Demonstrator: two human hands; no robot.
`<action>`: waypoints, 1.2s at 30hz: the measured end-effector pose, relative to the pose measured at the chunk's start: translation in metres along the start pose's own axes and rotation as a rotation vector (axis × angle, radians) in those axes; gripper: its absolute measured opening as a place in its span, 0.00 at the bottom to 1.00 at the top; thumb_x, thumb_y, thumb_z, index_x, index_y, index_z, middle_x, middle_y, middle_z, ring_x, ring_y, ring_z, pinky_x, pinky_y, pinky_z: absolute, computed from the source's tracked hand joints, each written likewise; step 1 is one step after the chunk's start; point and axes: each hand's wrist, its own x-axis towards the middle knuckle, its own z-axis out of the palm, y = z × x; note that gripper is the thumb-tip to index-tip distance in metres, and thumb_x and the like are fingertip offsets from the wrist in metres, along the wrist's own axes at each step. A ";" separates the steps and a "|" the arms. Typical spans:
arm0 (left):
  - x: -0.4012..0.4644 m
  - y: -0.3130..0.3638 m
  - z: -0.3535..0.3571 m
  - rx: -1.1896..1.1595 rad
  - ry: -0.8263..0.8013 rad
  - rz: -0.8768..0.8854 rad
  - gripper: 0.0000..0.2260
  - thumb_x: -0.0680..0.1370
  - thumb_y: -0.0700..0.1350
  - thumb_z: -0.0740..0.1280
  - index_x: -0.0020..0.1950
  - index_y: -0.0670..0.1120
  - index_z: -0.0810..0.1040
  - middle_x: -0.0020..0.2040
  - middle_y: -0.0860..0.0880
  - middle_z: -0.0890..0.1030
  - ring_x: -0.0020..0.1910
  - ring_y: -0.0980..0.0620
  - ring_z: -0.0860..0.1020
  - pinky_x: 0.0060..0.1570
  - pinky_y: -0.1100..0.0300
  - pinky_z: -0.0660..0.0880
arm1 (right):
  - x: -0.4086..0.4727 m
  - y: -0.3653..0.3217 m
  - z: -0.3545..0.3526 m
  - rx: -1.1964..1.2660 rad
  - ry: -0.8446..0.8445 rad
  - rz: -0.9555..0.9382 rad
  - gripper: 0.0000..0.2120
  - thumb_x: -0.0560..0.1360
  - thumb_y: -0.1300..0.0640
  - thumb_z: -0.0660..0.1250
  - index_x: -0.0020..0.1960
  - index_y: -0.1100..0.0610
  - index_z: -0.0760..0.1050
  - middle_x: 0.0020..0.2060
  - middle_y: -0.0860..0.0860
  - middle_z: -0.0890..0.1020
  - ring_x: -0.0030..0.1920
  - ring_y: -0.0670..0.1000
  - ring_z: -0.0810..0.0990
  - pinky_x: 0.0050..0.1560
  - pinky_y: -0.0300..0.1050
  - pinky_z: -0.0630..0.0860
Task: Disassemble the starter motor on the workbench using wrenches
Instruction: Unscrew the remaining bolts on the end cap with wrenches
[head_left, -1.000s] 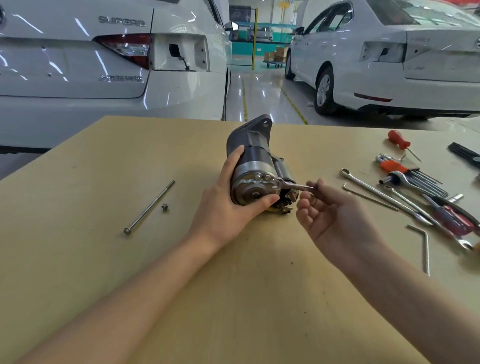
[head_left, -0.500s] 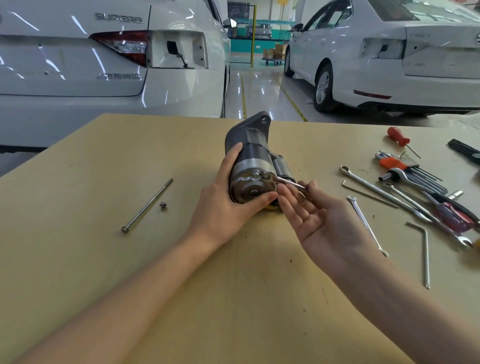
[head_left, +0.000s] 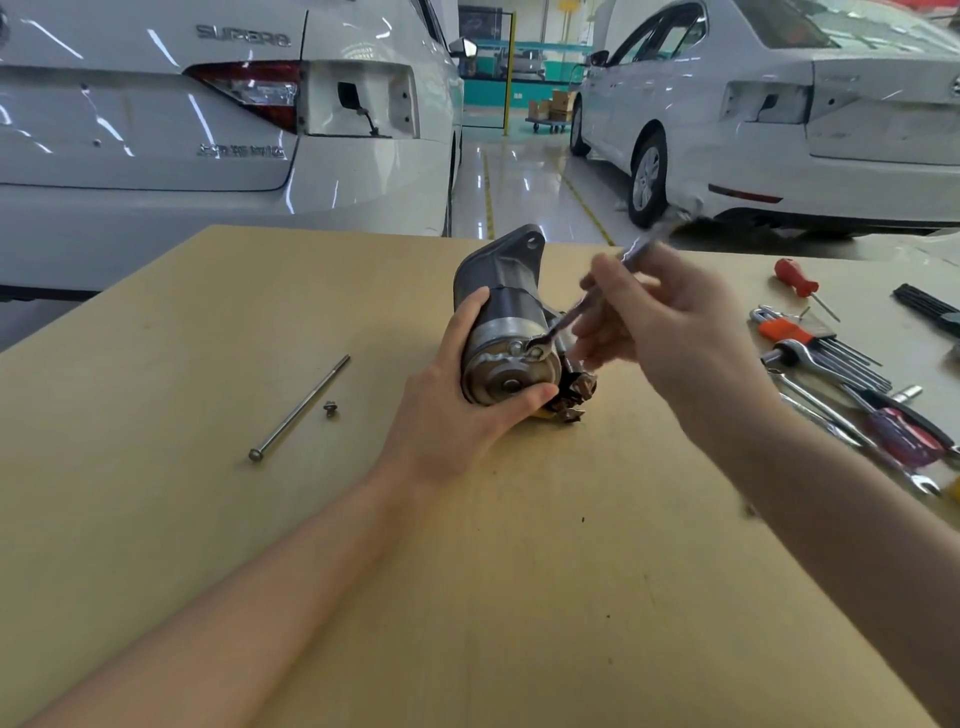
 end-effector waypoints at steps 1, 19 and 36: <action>0.000 0.000 0.000 0.003 0.002 0.008 0.40 0.66 0.54 0.78 0.73 0.64 0.61 0.51 0.66 0.79 0.49 0.71 0.78 0.46 0.80 0.68 | 0.006 -0.007 0.002 -0.124 -0.065 -0.066 0.08 0.80 0.59 0.62 0.42 0.58 0.74 0.25 0.51 0.78 0.25 0.49 0.78 0.27 0.40 0.77; 0.001 -0.001 -0.001 -0.005 -0.019 0.022 0.41 0.66 0.55 0.78 0.73 0.64 0.61 0.55 0.64 0.79 0.50 0.69 0.78 0.48 0.78 0.70 | 0.000 0.010 -0.014 0.640 -0.037 0.237 0.13 0.80 0.54 0.59 0.41 0.58 0.75 0.27 0.50 0.76 0.25 0.46 0.73 0.26 0.36 0.72; 0.001 0.001 -0.001 0.049 -0.002 0.048 0.42 0.64 0.60 0.76 0.74 0.62 0.61 0.54 0.63 0.77 0.51 0.70 0.77 0.48 0.78 0.70 | -0.037 0.038 0.004 0.925 0.193 0.526 0.08 0.78 0.61 0.61 0.42 0.60 0.74 0.32 0.58 0.83 0.33 0.52 0.84 0.31 0.39 0.80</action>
